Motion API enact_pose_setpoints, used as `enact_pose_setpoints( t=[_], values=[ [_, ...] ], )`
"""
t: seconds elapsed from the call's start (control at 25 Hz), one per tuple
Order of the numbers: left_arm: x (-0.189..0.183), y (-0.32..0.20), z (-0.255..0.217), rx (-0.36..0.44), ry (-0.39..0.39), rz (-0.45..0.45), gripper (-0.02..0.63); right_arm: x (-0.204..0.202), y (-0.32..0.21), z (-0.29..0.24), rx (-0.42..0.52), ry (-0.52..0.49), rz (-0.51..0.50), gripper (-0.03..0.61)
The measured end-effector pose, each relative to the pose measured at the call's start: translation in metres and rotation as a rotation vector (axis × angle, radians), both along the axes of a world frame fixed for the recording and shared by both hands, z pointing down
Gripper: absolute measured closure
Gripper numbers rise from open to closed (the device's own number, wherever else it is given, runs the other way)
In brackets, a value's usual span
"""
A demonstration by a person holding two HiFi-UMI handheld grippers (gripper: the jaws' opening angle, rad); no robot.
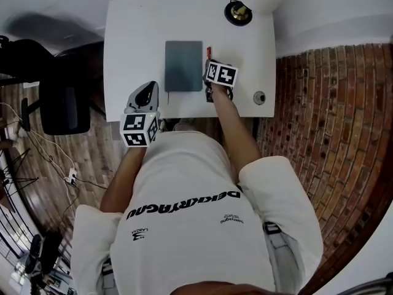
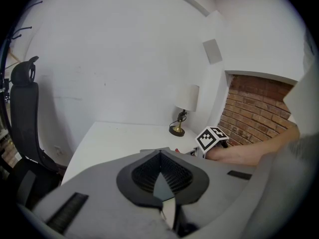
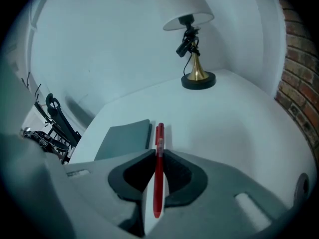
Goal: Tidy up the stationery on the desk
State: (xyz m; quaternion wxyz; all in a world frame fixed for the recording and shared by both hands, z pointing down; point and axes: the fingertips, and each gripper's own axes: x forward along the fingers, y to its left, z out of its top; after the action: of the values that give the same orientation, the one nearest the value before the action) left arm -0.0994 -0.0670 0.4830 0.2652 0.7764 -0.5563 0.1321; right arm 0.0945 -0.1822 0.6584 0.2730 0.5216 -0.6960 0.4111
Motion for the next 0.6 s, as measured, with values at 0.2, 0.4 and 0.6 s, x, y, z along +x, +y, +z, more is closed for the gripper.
enact_pose_setpoints(
  t=[0.2,0.4,0.6],
  values=[
    [-0.006,0.0,0.005,-0.013,0.0,-0.013,0.617,-0.008,0.0,0.009,-0.023,-0.005,0.007,0.529],
    [-0.009,0.0,0.008,-0.022,0.003,-0.022,0.617,-0.01,0.003,0.015,-0.04,-0.002,0.019,0.529],
    [-0.008,0.001,0.01,-0.027,0.007,-0.015,0.615,-0.01,0.004,0.017,-0.04,0.001,0.01,0.526]
  ],
)
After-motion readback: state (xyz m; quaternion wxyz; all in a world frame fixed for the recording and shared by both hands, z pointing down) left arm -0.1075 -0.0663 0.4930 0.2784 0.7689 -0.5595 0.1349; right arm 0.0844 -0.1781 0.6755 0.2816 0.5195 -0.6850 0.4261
